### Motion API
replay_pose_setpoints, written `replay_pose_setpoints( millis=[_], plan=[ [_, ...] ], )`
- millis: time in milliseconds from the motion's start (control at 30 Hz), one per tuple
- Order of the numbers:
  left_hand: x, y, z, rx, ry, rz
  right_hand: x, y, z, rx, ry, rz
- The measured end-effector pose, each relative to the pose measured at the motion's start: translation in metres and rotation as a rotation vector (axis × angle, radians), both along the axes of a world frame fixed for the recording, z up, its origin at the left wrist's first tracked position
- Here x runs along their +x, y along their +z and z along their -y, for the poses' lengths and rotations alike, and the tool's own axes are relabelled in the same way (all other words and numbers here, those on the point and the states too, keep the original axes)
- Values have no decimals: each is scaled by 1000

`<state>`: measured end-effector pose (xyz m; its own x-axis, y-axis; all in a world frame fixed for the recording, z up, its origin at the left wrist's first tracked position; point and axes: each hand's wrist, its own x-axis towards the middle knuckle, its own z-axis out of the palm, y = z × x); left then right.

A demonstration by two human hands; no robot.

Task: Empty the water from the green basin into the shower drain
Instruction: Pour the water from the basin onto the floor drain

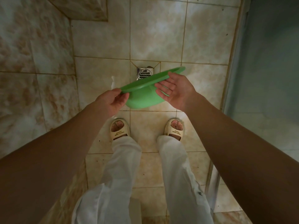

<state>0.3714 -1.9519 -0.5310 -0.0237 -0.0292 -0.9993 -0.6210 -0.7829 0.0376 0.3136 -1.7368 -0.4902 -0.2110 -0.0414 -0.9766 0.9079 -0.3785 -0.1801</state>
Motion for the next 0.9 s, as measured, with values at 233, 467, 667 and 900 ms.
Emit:
replay_pose_setpoints(
  millis=[233, 467, 667, 900],
  plan=[
    [12, 21, -9, 49, 29, 9, 2, 20, -6, -14, -6, -15],
    [25, 74, -44, 105, -131, 50, -9, 78, -1, 330, 387, -295],
    [23, 108, -90, -46, -791, -47, 1, 106, -2, 713, 1033, -829],
    [-14, 155, -89, -354, -397, -482, 42, 119, -36, 900, 1318, -1081]
  ],
)
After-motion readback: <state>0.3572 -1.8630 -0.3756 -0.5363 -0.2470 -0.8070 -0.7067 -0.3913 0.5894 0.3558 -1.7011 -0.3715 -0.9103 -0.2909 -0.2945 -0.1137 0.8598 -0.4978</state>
